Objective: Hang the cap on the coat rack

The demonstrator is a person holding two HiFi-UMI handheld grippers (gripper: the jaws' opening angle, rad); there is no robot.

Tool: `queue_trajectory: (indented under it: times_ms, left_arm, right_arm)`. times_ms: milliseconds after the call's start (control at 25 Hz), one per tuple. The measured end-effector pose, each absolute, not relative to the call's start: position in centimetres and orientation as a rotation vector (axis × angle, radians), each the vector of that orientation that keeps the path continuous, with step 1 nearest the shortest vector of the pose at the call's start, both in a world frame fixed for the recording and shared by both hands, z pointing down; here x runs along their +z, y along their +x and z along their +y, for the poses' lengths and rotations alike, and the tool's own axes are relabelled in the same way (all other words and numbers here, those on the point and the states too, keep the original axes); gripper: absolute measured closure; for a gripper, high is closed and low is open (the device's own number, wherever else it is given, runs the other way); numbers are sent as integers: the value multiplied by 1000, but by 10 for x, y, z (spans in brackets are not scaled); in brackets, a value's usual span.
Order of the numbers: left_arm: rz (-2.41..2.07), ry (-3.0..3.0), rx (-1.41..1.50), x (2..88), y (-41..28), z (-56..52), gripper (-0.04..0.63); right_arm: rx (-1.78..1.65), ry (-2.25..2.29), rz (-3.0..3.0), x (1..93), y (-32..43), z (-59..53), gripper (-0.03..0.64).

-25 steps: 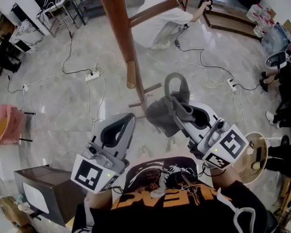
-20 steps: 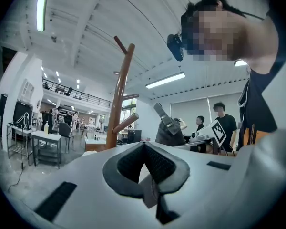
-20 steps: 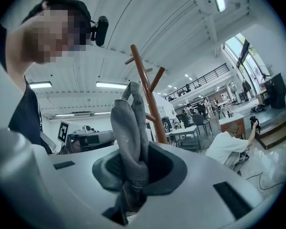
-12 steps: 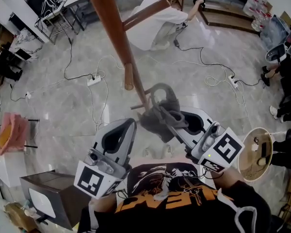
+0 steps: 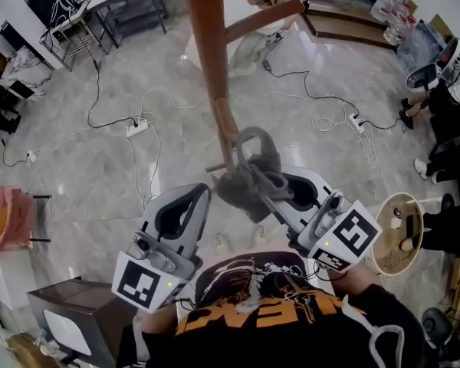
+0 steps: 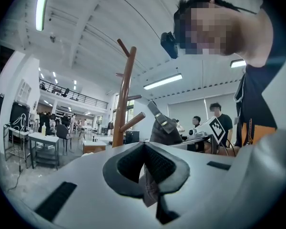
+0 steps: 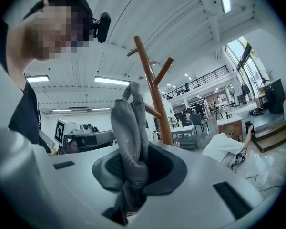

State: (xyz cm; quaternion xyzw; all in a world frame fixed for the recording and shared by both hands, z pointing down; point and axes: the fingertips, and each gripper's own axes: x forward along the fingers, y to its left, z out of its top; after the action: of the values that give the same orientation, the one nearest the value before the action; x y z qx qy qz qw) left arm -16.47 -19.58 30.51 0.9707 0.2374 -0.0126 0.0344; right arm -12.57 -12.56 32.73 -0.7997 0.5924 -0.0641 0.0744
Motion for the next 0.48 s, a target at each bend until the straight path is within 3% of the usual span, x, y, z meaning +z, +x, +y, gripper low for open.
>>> queue_trajectory:
  times_ms: [480]
  left_arm:
    - [803, 2962, -17, 310, -167, -211, 572]
  right_arm:
    - [-206, -2449, 1721, 332, -116, -144, 545]
